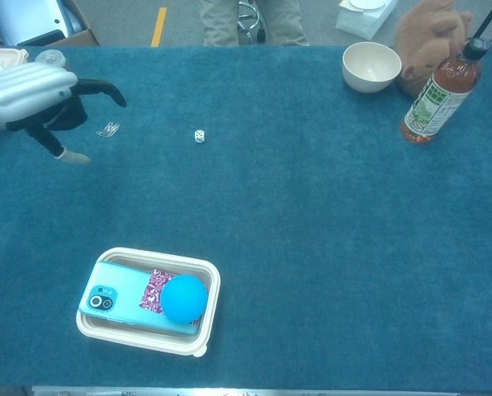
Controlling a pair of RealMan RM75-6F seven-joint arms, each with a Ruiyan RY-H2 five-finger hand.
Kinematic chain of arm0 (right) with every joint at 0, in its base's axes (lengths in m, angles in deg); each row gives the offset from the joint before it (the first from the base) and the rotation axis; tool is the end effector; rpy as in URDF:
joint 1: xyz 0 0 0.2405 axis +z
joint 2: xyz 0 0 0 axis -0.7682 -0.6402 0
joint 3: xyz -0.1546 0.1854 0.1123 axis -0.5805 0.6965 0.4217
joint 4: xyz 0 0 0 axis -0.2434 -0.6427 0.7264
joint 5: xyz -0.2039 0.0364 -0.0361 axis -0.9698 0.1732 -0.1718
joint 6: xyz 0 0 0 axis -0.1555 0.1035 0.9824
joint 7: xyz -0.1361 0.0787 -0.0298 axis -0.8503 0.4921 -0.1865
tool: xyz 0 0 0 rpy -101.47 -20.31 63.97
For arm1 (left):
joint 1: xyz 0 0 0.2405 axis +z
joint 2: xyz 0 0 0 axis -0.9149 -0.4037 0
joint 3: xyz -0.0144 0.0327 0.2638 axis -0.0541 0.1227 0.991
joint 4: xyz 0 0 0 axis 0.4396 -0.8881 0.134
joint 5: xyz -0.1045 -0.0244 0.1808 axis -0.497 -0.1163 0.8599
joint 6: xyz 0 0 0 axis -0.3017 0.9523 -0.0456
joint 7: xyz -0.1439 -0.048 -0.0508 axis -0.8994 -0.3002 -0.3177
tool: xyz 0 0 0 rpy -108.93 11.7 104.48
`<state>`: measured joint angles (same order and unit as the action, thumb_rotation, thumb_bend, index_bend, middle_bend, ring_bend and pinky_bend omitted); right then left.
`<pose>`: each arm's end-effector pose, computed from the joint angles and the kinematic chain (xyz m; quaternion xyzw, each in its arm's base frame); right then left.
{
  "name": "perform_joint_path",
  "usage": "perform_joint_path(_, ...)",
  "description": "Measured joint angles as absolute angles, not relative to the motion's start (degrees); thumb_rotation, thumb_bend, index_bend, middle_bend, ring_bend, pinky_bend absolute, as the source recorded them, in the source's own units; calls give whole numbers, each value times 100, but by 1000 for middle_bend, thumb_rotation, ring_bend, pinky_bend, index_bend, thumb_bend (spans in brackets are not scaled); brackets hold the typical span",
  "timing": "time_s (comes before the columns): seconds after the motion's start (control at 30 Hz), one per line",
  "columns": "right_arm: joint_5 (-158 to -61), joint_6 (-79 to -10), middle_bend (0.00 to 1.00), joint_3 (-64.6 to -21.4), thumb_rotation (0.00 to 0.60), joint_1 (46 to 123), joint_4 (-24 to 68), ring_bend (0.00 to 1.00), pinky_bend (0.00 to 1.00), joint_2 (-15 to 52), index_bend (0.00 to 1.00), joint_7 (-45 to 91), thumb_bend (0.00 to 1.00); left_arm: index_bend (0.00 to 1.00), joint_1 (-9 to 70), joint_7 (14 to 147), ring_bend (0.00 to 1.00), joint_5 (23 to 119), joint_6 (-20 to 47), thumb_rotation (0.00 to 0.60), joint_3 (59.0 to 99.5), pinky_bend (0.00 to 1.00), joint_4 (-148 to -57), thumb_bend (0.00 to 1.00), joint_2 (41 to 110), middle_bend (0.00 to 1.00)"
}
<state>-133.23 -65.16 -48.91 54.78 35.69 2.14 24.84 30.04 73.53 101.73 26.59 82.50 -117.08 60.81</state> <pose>-0.3285 -0.2025 0.1553 0.5820 -0.3936 0.4076 0.5832 -0.2086 0.3399 0.0656 -0.8002 -0.3400 -0.3481 0.3506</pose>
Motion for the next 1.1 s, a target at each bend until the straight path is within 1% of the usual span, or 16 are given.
perform_joint_path(0.1, -13318, -6491, 330, -4887, 600, 5500, 3542, 264, 423, 221, 397, 2501, 294, 146, 2853, 7353, 813, 10098, 2817, 600, 8245, 820, -11597, 113, 6214, 983)
perform_joint_path(0.3, -13313, -6426, 330, -4881, 600, 5551, 3520, 264, 423, 231, 397, 2515, 293, 9, 2589, 7388, 853, 9932, 3141, 600, 8246, 842, -11480, 112, 6437, 1000)
perform_joint_path(0.5, -13299, -6392, 330, -4880, 600, 5577, 3503, 264, 423, 234, 397, 2517, 294, 0, 2271, 7453, 872, 9712, 3576, 600, 8249, 848, -11319, 118, 6689, 1000)
perform_joint_path(0.53, -13297, -6390, 330, -4878, 600, 5581, 3504, 264, 423, 232, 397, 2517, 294, 0, 2228, 7455, 873, 9692, 3629, 600, 8253, 848, -11285, 139, 6730, 1000)
perform_joint_path(0.67, -13294, -6380, 329, -4878, 600, 5593, 3505, 264, 423, 224, 397, 2524, 294, 0, 2041, 7427, 874, 9627, 3873, 600, 8286, 848, -11121, 342, 6887, 1000)
perform_joint_path(0.77, -13287, -6357, 329, -4880, 600, 5606, 3508, 264, 422, 216, 397, 2522, 294, 0, 1878, 7370, 874, 9597, 4037, 600, 8312, 848, -10965, 461, 7023, 1000)
perform_joint_path(0.97, -13312, -6335, 330, -4879, 600, 5646, 3537, 264, 422, 214, 397, 2517, 294, 0, 1603, 7296, 874, 9565, 4284, 600, 8315, 847, -10811, 597, 7159, 1000)
perform_joint_path(1.07, -13307, -6318, 330, -4881, 600, 5659, 3540, 264, 423, 222, 397, 2511, 294, 0, 1471, 7274, 874, 9521, 4418, 600, 8312, 848, -10716, 645, 7253, 1000)
perform_joint_path(1.1, -13305, -6314, 330, -4881, 600, 5663, 3539, 264, 423, 223, 397, 2511, 294, 0, 1422, 7276, 874, 9498, 4469, 600, 8311, 848, -10675, 647, 7296, 1000)
